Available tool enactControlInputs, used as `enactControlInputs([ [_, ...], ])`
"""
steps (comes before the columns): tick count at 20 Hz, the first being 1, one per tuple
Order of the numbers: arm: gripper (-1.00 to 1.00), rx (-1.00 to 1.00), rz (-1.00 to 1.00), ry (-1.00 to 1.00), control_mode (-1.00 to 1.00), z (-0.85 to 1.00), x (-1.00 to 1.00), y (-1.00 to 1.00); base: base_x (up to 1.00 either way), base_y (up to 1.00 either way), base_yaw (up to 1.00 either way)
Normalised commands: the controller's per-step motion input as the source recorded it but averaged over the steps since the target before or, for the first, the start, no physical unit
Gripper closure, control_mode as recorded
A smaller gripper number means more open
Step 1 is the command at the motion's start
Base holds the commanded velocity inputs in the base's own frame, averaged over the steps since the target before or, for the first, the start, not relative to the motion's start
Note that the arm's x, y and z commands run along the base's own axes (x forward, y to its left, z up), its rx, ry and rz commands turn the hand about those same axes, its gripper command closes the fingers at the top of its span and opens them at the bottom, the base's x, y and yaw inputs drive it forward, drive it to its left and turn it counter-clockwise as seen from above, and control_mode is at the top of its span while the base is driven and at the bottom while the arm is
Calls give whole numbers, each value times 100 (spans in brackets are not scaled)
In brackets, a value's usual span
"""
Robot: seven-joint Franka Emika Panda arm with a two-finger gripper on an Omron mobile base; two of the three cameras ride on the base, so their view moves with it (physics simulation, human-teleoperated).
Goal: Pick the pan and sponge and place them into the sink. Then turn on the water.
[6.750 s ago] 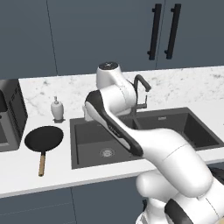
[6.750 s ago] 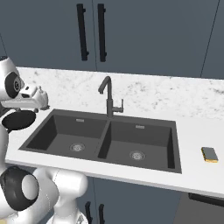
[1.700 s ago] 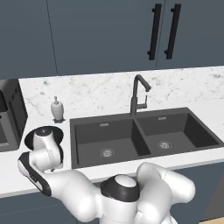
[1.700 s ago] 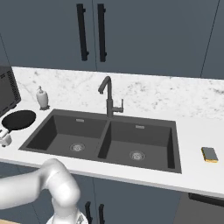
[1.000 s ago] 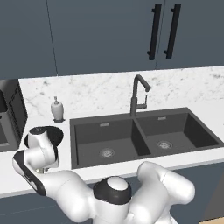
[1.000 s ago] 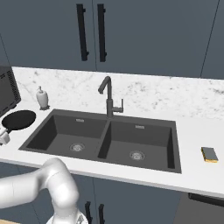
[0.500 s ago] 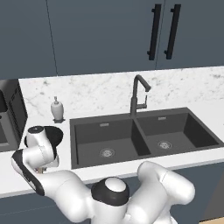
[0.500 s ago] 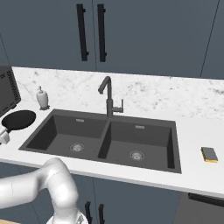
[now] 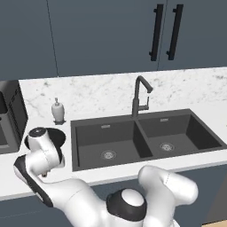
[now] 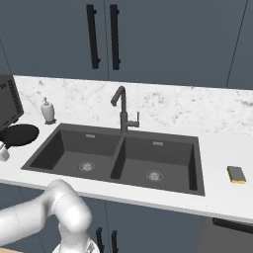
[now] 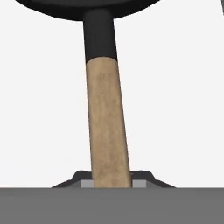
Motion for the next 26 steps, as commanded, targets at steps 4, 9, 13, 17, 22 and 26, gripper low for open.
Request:
enactControlInputs([
  [4, 100, 0, 0, -18, -100, 22, -44, -61, 0, 0, 0],
  [9, 100, 0, -5, -5, -100, 37, -14, -74, 0, 0, 0],
  [13, 100, 1, -8, 1, -100, 69, 0, -75, 0, 0, 0],
  [17, 100, 1, -13, 5, -100, 50, 0, -78, 0, 0, 0],
  [22, 100, 3, -24, 10, -100, 11, 0, -99, 0, 0, 0],
  [26, 100, 0, -34, 5, -100, 0, 1, -77, 0, 0, 0],
])
